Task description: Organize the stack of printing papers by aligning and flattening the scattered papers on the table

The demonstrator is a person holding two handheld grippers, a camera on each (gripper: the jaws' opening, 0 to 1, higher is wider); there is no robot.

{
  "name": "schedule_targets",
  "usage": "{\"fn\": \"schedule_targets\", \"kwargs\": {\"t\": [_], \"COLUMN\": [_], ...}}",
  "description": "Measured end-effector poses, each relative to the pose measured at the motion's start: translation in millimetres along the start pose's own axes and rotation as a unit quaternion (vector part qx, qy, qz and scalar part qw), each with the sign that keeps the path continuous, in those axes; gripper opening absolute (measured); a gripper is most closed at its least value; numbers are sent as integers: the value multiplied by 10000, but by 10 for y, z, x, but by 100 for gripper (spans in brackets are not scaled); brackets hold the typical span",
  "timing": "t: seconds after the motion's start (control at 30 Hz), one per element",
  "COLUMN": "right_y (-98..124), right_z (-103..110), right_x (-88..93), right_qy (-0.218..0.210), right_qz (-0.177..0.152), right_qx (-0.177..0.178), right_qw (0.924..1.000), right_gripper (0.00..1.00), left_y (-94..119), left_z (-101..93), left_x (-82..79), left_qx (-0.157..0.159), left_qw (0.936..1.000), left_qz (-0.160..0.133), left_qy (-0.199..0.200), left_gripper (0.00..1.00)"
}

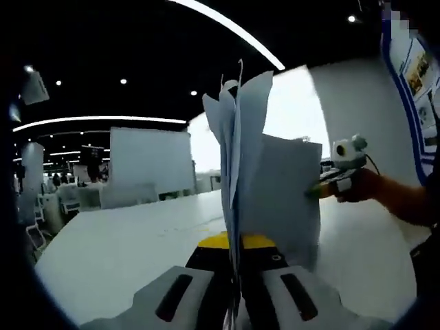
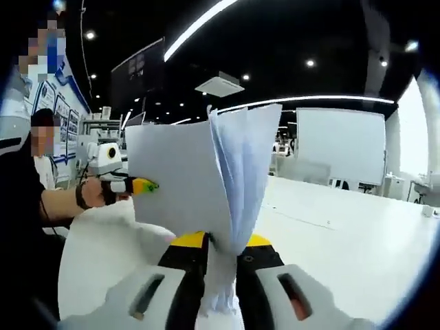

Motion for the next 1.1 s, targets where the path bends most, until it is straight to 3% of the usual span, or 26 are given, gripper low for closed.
{"fn": "schedule_targets", "kwargs": {"t": [0.07,0.17,0.3,0.5,0.6,0.83,0.93,1.1], "right_y": [58,135,178,157,149,208,255,174], "right_z": [-43,-36,32,161,191,176,169,425], "right_x": [-77,-223,-381,-514,-560,-578,-576,-582], "right_qy": [101,429,839,1357,1530,1473,1456,1691], "right_qz": [-73,-225,-321,-354,-320,-312,-375,-409], "right_qx": [310,554,758,938,1067,1107,1094,376], "right_qw": [9994,9973,9931,9857,9819,9824,9826,9840], "right_gripper": [34,40,54,61,67,83,83,79], "left_y": [48,120,179,209,212,231,243,209], "left_z": [11,19,9,-86,-139,-132,-105,-150], "left_x": [-77,-213,-321,-433,-451,-478,-477,-487], "left_qx": [-105,-310,-576,-864,-880,-967,-1010,-967], "left_qw": [9998,9979,9936,9800,9763,9702,9711,9701], "left_qz": [-131,-390,-524,-430,-408,-357,-355,-373], "left_qy": [-123,-415,-820,-1741,-1937,-2191,-2134,-2193], "left_gripper": [6,6,6,6,6,6,6,6]}}
Point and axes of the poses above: the point that each gripper's makers call its tool centre point, and the gripper's own axes: y roughly backward along the fingers, z roughly to its left, x roughly out of its underside, the point moved 7 cm from there along y, roughly backward along the fingers, and after that the axes turned 9 degrees about z, right-handed, at the moved point
